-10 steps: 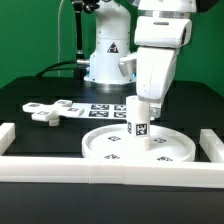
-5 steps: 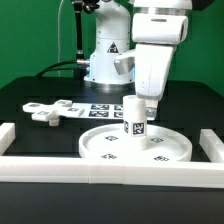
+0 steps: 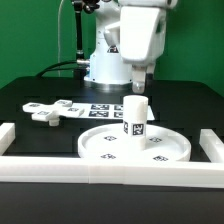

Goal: Assemble round table

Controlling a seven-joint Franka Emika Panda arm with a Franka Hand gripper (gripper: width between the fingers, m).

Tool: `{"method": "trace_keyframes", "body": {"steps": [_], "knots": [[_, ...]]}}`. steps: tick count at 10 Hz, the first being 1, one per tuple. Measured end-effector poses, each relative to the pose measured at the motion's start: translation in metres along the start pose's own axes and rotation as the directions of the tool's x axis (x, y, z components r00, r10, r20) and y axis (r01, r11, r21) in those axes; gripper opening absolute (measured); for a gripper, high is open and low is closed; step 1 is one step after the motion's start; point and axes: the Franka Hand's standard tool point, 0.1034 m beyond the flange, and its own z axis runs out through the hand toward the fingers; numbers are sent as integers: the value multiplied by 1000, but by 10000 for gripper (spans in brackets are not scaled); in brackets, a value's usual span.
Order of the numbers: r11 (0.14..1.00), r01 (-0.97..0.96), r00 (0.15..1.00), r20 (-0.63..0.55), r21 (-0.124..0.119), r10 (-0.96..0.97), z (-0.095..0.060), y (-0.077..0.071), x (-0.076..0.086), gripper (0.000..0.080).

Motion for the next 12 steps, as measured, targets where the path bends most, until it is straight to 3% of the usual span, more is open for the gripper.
{"method": "trace_keyframes", "body": {"steps": [2, 4, 6, 12], "knots": [[1000, -14, 1000, 2, -4, 14, -6, -5, -12, 648], [1000, -9, 1000, 8, 19, 9, 8, -10, -11, 649], [1000, -10, 1000, 8, 18, 10, 7, -10, -11, 649], [999, 7, 1000, 17, 49, -8, 31, -13, -6, 649]]}}
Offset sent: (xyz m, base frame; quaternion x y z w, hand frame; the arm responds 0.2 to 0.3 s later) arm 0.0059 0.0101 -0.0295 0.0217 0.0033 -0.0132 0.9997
